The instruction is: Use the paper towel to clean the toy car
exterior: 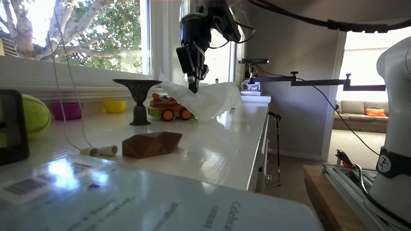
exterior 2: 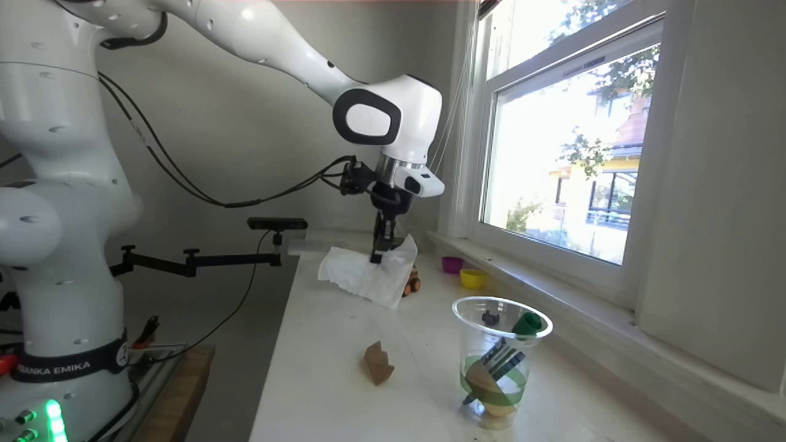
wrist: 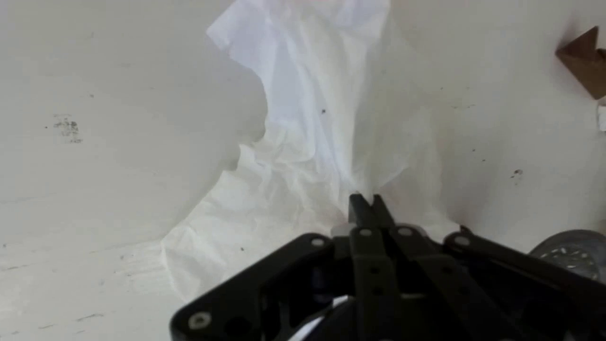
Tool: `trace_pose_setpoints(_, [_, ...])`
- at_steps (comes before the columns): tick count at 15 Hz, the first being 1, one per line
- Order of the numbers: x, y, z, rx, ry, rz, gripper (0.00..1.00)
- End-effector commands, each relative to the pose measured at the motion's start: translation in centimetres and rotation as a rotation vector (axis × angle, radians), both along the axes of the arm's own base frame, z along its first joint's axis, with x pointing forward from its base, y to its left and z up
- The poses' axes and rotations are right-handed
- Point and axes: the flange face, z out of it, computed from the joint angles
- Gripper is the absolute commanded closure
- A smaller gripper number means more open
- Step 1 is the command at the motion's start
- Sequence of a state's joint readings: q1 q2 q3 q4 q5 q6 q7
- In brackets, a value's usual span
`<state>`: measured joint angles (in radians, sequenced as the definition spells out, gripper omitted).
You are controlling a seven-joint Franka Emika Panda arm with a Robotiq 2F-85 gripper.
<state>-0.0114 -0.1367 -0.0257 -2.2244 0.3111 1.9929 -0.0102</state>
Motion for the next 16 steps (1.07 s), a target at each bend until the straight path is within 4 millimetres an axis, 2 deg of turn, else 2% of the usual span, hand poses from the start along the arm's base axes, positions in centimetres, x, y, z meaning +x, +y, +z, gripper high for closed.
trace_pose_setpoints(1, [-0.9, 0.2, 1.3, 0.013, -0.018, 0.015, 1.00])
trace_pose_setpoints(4, [-0.1, -2.4, 1.0, -0.006, -0.021, -0.051, 1.00])
trace_pose_setpoints(8, [0.5, -7.7, 0.2, -0.046, -0.042, -0.158, 1.00])
trace_pose_setpoints(11, [1.3, -10.7, 0.5, -0.112, -0.105, -0.132, 1.00])
trace_pose_setpoints(13, [1.7, -11.7, 0.5, -0.190, -0.155, -0.045, 1.00])
trace_pose_setpoints(16, [1.9, -11.5, -0.4, -0.282, -0.210, 0.078, 1.00])
